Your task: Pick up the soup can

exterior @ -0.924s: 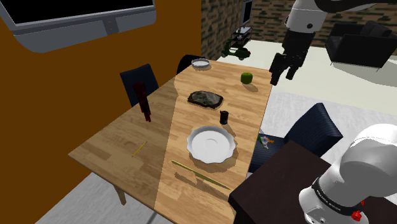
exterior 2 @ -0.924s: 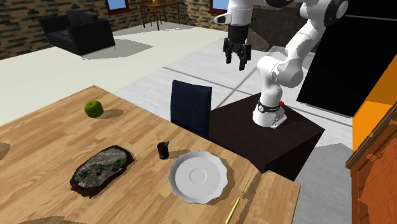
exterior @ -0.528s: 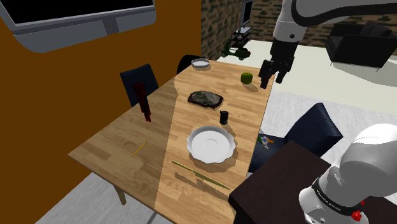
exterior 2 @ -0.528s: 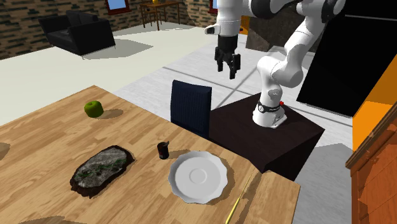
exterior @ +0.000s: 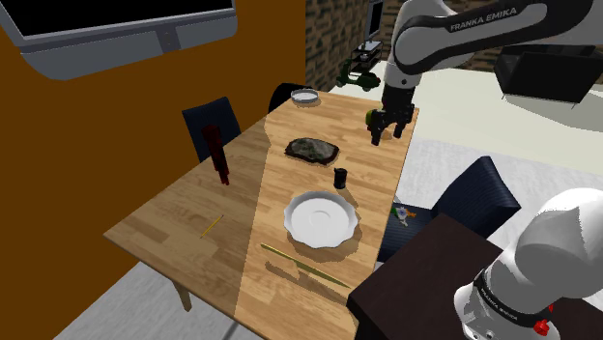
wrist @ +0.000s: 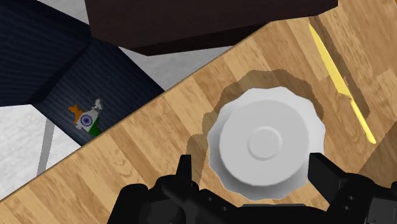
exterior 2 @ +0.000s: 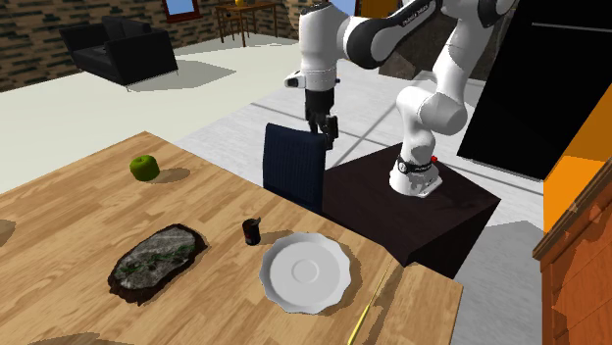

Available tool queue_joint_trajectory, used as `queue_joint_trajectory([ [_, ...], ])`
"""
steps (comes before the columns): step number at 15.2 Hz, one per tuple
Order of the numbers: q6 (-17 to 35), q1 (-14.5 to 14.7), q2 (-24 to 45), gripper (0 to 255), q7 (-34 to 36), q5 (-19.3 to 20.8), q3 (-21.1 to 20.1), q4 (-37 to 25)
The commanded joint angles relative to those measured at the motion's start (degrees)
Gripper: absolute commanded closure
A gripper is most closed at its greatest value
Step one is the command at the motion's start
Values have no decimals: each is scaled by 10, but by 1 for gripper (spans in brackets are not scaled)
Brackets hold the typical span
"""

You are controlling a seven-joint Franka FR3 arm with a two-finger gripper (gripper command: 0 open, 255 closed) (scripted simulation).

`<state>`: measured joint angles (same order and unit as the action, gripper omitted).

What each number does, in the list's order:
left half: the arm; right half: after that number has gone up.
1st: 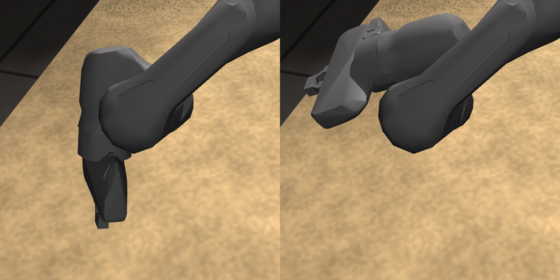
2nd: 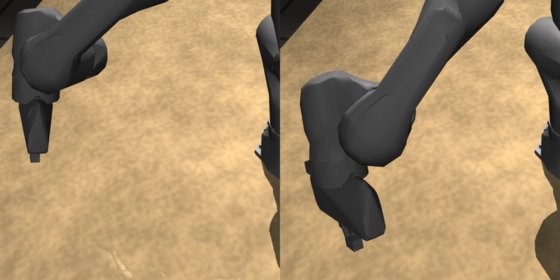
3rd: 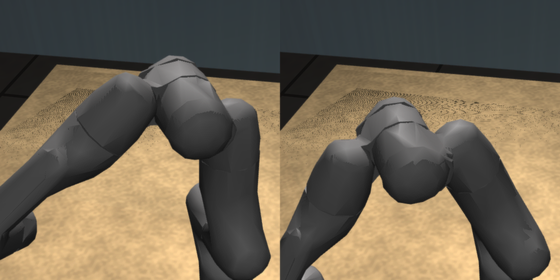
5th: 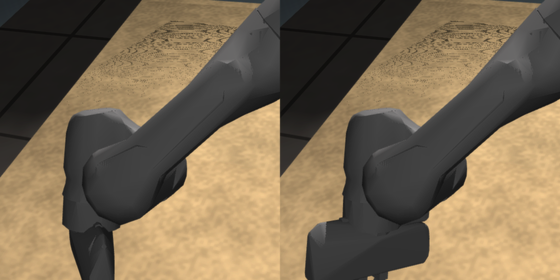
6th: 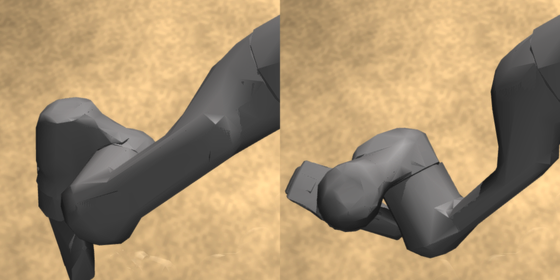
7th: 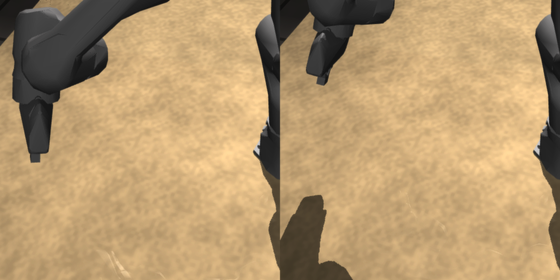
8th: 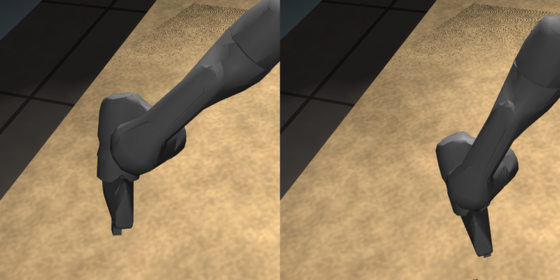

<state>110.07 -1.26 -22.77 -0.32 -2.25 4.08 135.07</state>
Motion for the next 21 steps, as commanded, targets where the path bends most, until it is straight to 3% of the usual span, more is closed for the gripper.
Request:
queue_joint_trajectory([
  [1,29,0,42,0,-2,-2,3,-11],
  [11,128,-6,266,0,-26,-23,17,-114],
  [21,160,-24,495,0,-44,-49,17,-289],
])
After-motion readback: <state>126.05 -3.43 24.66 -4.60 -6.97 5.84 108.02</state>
